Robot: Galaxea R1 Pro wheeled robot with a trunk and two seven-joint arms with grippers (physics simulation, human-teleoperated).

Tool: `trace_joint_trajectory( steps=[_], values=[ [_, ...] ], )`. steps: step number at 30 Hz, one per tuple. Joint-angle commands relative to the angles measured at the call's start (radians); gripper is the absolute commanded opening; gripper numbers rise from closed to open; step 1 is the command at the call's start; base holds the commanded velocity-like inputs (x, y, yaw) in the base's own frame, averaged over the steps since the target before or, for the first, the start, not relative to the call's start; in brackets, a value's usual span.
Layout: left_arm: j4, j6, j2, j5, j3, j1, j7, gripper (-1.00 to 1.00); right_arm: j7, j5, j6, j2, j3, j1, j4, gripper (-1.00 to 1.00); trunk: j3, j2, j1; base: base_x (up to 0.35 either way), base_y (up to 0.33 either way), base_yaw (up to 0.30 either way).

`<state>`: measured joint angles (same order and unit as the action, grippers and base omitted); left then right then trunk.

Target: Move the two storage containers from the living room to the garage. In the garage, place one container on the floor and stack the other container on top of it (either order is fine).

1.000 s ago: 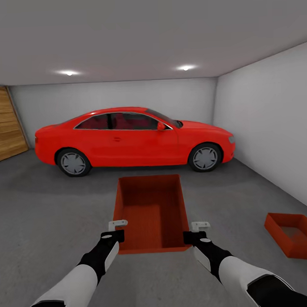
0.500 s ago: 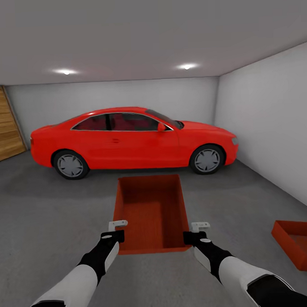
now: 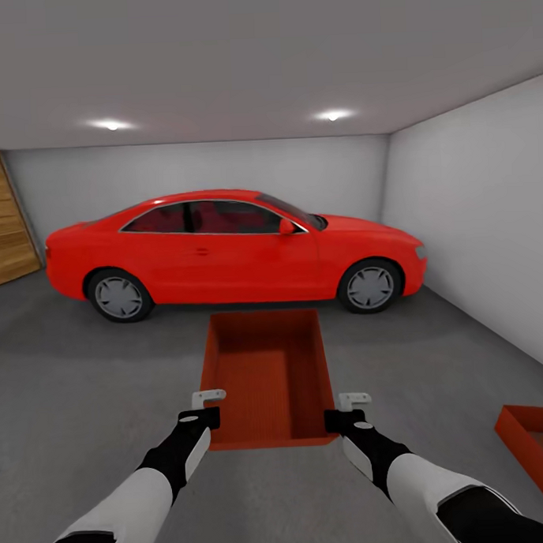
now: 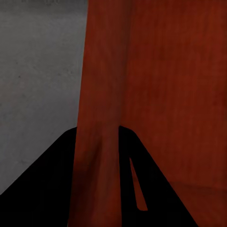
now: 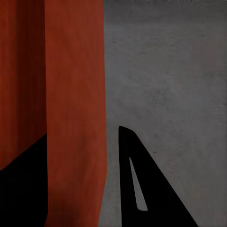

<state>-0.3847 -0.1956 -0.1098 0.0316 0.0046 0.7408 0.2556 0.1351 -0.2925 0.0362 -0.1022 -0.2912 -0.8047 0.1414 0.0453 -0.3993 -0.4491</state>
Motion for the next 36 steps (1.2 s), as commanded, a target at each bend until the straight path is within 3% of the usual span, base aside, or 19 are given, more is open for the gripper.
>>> trace_joint_trajectory(
  steps=[1,36],
  values=[
    [-0.002,-0.008,0.001,-0.010,0.017,0.000,0.056,-1.00,0.021,0.001,0.005,0.024,0.040,-0.001,0.001,-1.00,0.000,-0.001,-0.001,0.322,0.000,0.000],
    [-0.002,-0.008,0.001,-0.012,0.017,0.000,0.056,-1.00,0.021,0.001,0.005,0.026,0.039,-0.001,0.003,-1.00,0.000,-0.001,-0.001,0.322,0.000,0.000]
  ],
)
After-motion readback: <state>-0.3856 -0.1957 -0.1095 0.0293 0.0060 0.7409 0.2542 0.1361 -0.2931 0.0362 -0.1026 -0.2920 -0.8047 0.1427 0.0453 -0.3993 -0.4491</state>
